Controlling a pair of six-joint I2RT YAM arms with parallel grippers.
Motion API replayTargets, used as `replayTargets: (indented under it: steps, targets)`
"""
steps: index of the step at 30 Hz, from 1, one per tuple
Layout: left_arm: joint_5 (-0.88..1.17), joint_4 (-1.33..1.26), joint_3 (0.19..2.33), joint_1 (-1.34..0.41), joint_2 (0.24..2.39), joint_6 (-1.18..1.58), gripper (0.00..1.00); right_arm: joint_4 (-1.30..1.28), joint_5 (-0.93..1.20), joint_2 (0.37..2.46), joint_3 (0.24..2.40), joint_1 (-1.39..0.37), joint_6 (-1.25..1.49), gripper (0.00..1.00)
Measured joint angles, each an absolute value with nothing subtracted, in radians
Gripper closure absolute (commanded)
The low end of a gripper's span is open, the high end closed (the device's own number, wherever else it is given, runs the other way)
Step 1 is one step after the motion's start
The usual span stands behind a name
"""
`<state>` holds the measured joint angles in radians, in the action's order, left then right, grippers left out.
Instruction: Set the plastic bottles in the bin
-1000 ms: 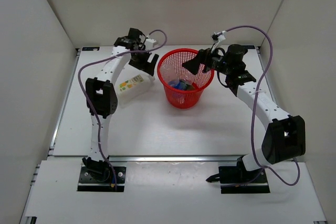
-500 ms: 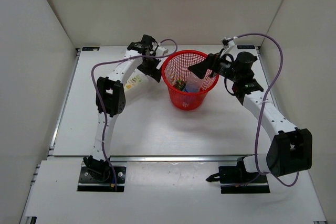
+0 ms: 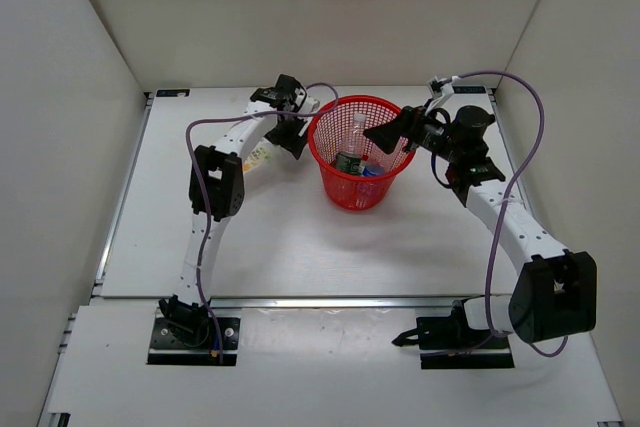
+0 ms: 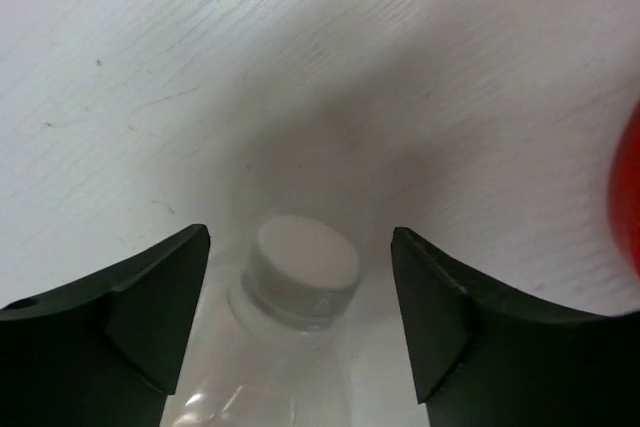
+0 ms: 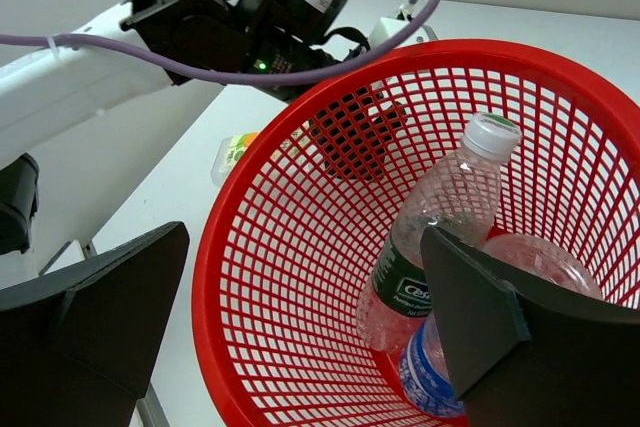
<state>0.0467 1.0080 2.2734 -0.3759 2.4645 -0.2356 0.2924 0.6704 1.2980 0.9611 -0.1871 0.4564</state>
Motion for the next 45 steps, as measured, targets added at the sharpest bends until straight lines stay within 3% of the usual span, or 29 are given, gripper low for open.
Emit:
replayTargets:
  steps: [5, 11, 15, 19, 22, 24, 32, 45]
  targets:
    - [0.022, 1.012, 2.273, -0.371, 2.493, -0.230, 0.28, 0.301, 0.669, 1.293, 0.952, -0.178, 0.467, 0.00]
    - [0.009, 1.007, 2.244, -0.358, 2.493, -0.221, 0.27, 0.305, 0.648, 1.268, 0.936, -0.168, 0.467, 0.01]
    - [-0.024, 0.981, 2.149, -0.356, 2.448, -0.223, 0.36, 0.313, 0.633, 1.248, 0.917, -0.168, 0.468, 0.01]
    - [-0.046, 0.953, 2.018, -0.362, 2.374, -0.221, 0.59, 0.326, 0.624, 1.242, 0.901, -0.175, 0.471, 0.01]
    - [-0.050, 0.950, 1.981, -0.358, 2.350, -0.208, 0.90, 0.327, 0.608, 1.233, 0.888, -0.181, 0.471, 0.01]
    - [-0.053, 0.945, 1.981, -0.355, 2.349, -0.205, 1.00, 0.329, 0.602, 1.227, 0.885, -0.185, 0.471, 0.01]
    - [-0.159, 0.942, 1.983, -0.354, 2.286, -0.160, 1.00, 0.330, 0.569, 1.177, 0.883, -0.225, 0.464, 0.00]
    - [-0.350, 0.927, 2.048, -0.349, 1.947, -0.016, 1.00, 0.330, 0.532, 1.102, 0.845, -0.255, 0.462, 0.01]
